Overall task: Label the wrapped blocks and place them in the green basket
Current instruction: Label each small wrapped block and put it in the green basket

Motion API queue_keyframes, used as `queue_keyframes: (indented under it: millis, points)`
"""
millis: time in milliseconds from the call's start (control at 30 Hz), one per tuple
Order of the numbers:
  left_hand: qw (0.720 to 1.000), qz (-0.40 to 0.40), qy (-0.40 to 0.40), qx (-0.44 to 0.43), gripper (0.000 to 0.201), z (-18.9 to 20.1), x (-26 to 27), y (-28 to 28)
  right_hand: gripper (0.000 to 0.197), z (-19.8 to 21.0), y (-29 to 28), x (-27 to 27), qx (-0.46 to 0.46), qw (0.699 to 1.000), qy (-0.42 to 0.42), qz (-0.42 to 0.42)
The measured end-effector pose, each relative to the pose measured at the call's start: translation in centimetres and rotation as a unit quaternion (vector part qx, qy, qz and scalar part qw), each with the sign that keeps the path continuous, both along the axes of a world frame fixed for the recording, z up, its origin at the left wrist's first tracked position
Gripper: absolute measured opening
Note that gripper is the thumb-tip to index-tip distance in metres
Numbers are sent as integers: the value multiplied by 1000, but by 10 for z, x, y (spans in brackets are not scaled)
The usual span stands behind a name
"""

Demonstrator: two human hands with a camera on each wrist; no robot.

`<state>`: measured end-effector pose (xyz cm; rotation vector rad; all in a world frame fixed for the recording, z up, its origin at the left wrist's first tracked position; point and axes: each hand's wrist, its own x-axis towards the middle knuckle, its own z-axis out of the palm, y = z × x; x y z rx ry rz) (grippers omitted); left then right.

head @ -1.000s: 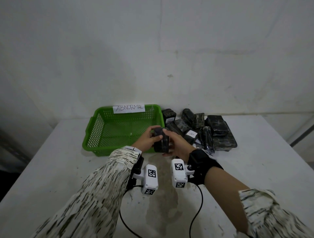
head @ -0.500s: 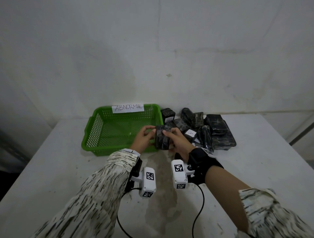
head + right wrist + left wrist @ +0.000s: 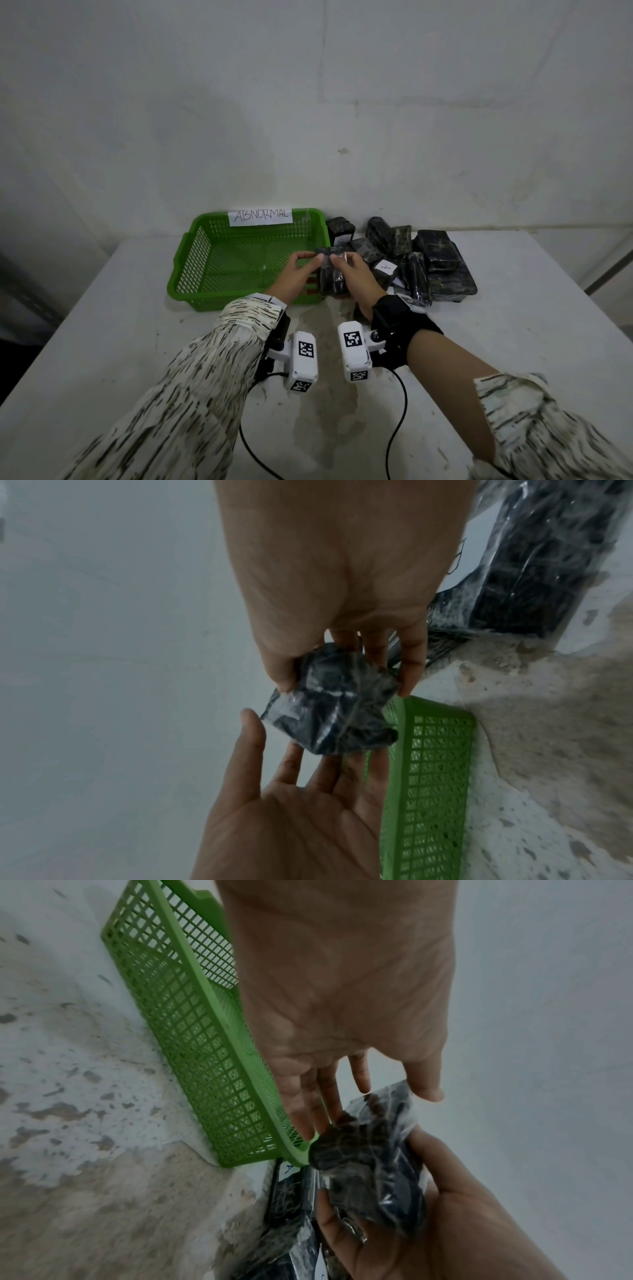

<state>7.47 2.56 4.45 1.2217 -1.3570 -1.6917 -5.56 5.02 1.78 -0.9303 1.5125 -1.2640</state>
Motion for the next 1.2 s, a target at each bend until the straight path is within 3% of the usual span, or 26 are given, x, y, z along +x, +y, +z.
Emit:
queue_keyframes:
  millis: [100, 167, 300, 500, 600, 767, 933, 1033, 1100, 1200]
  points:
    - [1000, 1, -2, 3, 35, -1, -2, 0, 19, 2, 2, 0, -21, 1000, 18, -4]
    - [1000, 6, -7, 2, 29, 0, -3, 0, 18, 3, 4, 1, -27, 999, 20, -3]
    - [999, 36, -14, -8, 30, 3, -4, -5, 27, 9, 10, 2, 0, 998, -40, 46]
    - [999, 18, -37, -15, 46, -1, -6, -3, 32, 10, 11, -1, -11, 999, 24, 45]
    - [999, 11, -43, -18, 47, -1, -5, -4, 35, 9, 13, -1, 7, 998, -1, 69]
    - [997, 24, -75, -27, 43, -2, -3, -6, 61, 6, 15, -3, 22, 993, -35, 114]
    - [994, 49, -81, -46, 36, -6, -2, -6, 85, 6, 13, -4, -38, 998, 41, 37]
    - [999, 4, -44, 15, 24, -2, -4, -2, 94, 2, 12, -5, -50, 996, 65, 31]
    - [998, 9, -16, 63, 38, 1, -4, 0, 90, 3, 14, -5, -51, 997, 46, 46]
    - [997, 37, 16, 73, 53, -2, 0, -4, 59, 8, 16, -4, -46, 996, -19, 71]
